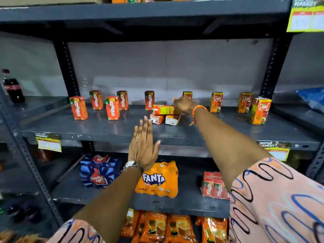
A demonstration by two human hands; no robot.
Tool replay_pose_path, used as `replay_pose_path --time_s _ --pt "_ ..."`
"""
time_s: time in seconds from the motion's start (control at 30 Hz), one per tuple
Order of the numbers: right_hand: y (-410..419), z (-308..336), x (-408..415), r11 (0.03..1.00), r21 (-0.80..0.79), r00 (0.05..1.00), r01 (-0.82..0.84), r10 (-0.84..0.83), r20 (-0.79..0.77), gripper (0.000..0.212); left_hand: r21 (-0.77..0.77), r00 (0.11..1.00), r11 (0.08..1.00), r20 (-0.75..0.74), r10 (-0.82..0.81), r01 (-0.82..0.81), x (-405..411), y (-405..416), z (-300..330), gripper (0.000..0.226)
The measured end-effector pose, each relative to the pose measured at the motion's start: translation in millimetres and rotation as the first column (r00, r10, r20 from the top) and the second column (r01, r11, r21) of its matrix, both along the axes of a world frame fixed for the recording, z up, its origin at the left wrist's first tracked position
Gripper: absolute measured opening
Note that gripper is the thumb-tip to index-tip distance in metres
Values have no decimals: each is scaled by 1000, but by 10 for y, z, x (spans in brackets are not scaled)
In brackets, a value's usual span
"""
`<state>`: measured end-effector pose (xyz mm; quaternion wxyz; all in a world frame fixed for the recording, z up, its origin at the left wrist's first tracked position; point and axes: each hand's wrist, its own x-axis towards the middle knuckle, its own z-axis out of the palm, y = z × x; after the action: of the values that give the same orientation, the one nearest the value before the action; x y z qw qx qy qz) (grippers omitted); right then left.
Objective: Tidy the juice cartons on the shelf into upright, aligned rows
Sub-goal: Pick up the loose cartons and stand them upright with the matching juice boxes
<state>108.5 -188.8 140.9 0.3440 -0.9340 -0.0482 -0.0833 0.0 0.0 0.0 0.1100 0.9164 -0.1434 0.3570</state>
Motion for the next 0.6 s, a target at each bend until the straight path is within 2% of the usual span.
replay_pose_path --time_s 0.07,0.17,0.3,0.4,0.47,0.5,0.6 --pt "46 22 -37 997 -76 997 -35 30 -68 53 1 999 999 -2 55 -55 1 3 -65 76" --pt "103 1 -54 997 24 987 -73 76 -145 49 24 992 992 39 119 -120 26 -21 -141 62" --pt "83 -16 -78 986 104 987 -133 141 -75 16 18 983 992 139 118 -121 115 -4 -171 52" --pt "25 -20 -103 989 79 992 -122 123 -9 31 5 982 993 147 118 -120 146 -11 -209 52" --pt "-9 -9 -124 995 48 996 -89 89 9 34 -8 981 993 153 117 -118 160 -21 -210 52" --pt "-26 -23 -113 994 77 997 -74 74 2 31 -8 980 993 162 119 -119 162 -25 -216 52" --pt "-86 -81 -155 949 311 998 -48 57 -20 17 -8 978 993 172 121 -121 166 -22 -227 52"
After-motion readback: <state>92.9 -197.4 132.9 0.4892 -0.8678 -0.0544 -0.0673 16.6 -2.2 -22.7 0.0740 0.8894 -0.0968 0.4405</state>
